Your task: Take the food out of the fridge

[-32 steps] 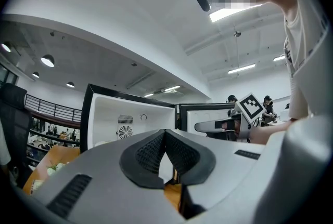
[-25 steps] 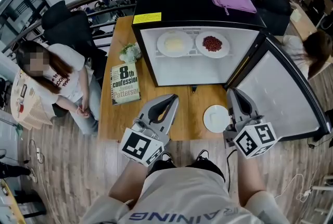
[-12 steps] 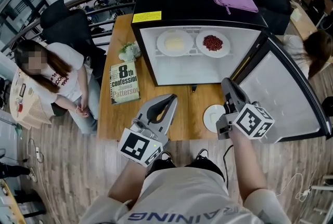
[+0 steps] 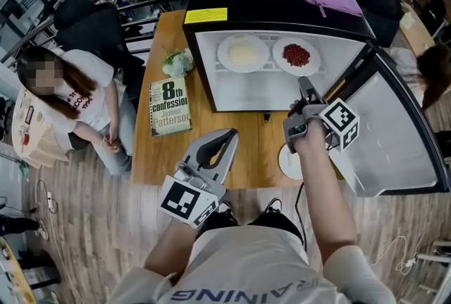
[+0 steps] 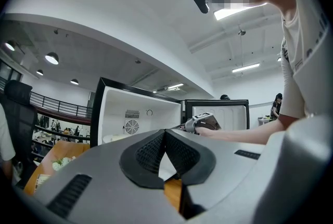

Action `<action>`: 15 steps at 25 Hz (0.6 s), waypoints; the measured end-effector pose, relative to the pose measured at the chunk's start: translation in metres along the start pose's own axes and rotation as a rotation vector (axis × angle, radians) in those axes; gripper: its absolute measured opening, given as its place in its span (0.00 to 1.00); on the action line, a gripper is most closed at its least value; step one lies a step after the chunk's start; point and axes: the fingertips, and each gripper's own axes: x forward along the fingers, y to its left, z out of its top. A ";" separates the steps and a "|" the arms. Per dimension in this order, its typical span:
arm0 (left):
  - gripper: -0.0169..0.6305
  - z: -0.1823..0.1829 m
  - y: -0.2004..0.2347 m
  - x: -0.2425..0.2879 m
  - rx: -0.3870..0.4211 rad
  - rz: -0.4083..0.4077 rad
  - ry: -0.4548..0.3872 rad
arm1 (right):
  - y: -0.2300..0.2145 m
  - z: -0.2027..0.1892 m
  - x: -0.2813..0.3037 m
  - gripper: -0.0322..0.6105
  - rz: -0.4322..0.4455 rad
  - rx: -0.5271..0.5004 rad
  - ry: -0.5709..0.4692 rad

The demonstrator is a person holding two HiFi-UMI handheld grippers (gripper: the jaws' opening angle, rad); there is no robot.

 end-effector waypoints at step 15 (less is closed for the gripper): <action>0.04 -0.014 0.019 -0.002 -0.014 0.013 0.033 | -0.040 0.019 0.042 0.27 -0.060 0.224 -0.102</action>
